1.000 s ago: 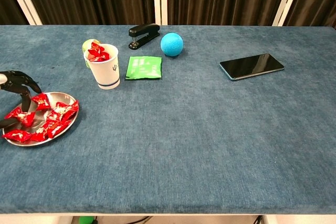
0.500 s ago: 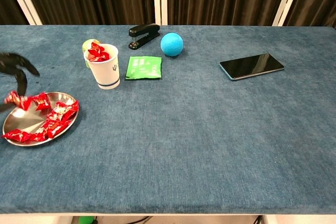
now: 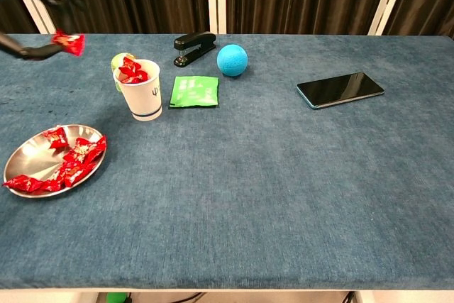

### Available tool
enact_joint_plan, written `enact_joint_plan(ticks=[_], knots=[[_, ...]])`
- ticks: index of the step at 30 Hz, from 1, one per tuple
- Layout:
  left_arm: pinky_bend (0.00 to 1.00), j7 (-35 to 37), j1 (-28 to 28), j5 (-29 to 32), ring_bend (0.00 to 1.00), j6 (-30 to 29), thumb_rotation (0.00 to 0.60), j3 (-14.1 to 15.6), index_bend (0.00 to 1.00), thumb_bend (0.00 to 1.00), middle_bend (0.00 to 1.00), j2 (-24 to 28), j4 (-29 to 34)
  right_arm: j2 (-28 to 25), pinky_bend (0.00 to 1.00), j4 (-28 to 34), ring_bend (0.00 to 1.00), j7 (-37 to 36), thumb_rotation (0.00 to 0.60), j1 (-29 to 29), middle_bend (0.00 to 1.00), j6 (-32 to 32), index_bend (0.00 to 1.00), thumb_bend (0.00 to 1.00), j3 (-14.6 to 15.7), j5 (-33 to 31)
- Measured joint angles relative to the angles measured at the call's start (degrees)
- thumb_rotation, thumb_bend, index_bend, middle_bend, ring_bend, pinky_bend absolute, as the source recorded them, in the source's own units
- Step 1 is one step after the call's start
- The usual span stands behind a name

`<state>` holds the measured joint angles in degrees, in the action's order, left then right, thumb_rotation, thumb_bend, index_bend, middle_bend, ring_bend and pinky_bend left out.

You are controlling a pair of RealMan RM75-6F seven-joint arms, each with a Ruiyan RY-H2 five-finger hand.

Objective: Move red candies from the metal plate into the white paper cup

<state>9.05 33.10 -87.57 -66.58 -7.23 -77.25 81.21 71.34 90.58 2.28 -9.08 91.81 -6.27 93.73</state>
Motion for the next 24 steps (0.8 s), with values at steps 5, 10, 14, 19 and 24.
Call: enact_joint_plan(ticks=[5, 10, 14, 19, 24], knots=[[0.20, 1.3, 3.2, 1.3, 0.08, 3.6, 0.600, -1.1, 0.52, 0.33, 0.23, -3.9, -3.9, -0.4, 0.00, 0.0, 0.00, -0.3, 0.600, 0.1, 0.00, 0.2, 0.00, 0.33, -0.2, -0.3], [0.20, 1.7, 5.4, 2.5, 0.08, 6.1, 0.600, -1.7, 0.52, 0.33, 0.23, -7.1, -7.2, -0.4, 0.00, -0.4, 0.00, -0.8, 0.600, 0.1, 0.00, -0.1, 0.00, 0.34, -0.3, -0.6], [0.20, 1.6, 6.8, 3.2, 0.08, 7.5, 0.600, -1.8, 0.52, 0.33, 0.23, -8.6, -9.0, -0.3, 0.00, -0.8, 0.00, -1.1, 0.600, 0.1, 0.00, -0.1, 0.00, 0.33, -0.3, -0.8], [0.20, 1.3, 7.7, 3.5, 0.08, 8.5, 0.600, -1.6, 0.52, 0.33, 0.23, -9.6, -10.5, -0.4, 0.00, -1.0, 0.00, -1.4, 0.600, 0.0, 0.00, -0.3, 0.00, 0.33, -0.5, -1.2], [0.20, 1.3, 8.1, 3.6, 0.08, 8.6, 0.600, -1.2, 0.52, 0.33, 0.23, -10.3, -11.5, -0.4, 0.00, -1.2, 0.00, -1.4, 0.600, -0.1, 0.00, -0.5, 0.00, 0.33, -0.6, -1.2]])
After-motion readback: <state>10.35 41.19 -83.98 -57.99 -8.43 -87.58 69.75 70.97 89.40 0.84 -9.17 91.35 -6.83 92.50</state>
